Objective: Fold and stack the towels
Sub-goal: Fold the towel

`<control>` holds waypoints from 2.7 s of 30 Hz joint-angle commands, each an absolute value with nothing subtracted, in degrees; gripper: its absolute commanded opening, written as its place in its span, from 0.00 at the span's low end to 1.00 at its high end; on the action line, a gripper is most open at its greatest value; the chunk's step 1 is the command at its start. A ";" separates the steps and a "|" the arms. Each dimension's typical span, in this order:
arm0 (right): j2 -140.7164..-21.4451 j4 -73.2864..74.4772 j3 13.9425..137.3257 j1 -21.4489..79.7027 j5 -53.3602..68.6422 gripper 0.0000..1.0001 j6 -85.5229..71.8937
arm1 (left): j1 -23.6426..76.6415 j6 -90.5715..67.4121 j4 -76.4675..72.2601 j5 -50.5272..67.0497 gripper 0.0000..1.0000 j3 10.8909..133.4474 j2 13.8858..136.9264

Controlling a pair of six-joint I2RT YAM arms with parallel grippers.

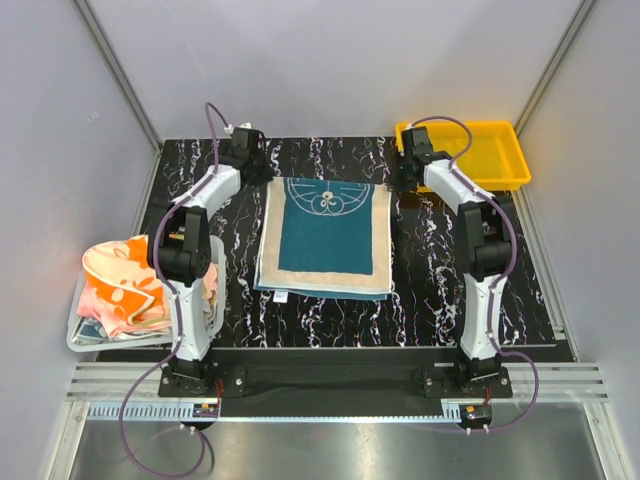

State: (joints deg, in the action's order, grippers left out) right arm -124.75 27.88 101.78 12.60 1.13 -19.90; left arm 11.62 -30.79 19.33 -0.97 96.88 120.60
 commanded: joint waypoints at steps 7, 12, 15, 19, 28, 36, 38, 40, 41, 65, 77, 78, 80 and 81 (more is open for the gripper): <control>-102.16 20.92 79.83 13.53 5.80 0.00 -26.19 | 13.79 -37.97 22.67 -9.83 0.00 81.14 103.37; -92.66 18.29 65.59 16.95 4.75 0.00 -28.56 | 16.60 -39.46 20.66 -11.86 0.00 67.37 95.30; -89.21 16.88 58.99 18.81 4.22 0.00 -29.71 | 17.40 -40.17 19.95 -13.01 0.00 61.54 91.42; -83.59 16.00 52.66 20.65 4.13 0.00 -30.85 | 19.16 -40.08 20.13 -14.68 0.00 55.56 85.79; -76.12 16.87 45.53 21.45 3.08 0.00 -31.82 | 21.00 -39.20 21.00 -14.59 0.00 49.57 76.91; -73.13 19.51 45.53 21.45 2.55 0.00 -31.64 | 22.06 -38.41 23.29 -13.36 0.00 48.43 72.96; -72.51 20.04 45.09 21.45 2.29 0.00 -31.55 | 22.06 -38.41 23.55 -12.49 0.00 47.82 71.90; -72.25 20.74 44.74 21.45 2.11 0.00 -31.47 | 22.15 -38.32 24.60 -12.57 0.00 47.72 71.02; -72.07 20.92 44.65 21.45 2.20 0.00 -31.38 | 22.15 -38.23 25.04 -12.74 0.00 47.64 70.75; -67.68 18.99 35.69 21.53 7.20 0.01 -33.92 | 22.76 -38.58 24.61 -9.32 0.00 40.26 67.67; -59.94 25.31 37.70 21.53 6.61 0.50 -32.70 | 22.76 -35.42 31.64 -7.56 0.46 46.57 62.06; -60.90 25.92 38.49 21.53 5.98 0.50 -32.61 | 22.76 -35.51 31.38 -7.04 0.47 48.06 61.96; -62.74 25.58 40.60 21.53 5.54 0.50 -32.52 | 22.94 -36.12 29.80 -4.41 0.44 49.04 62.75; -65.28 25.40 42.26 21.53 5.45 0.49 -32.52 | 23.64 -36.47 28.58 -3.61 0.42 50.26 64.93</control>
State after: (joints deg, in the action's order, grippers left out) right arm -62.02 24.71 37.39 21.37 7.97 -33.36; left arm 22.94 -36.86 31.31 -6.94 46.22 63.61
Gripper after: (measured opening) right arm 0.498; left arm 0.437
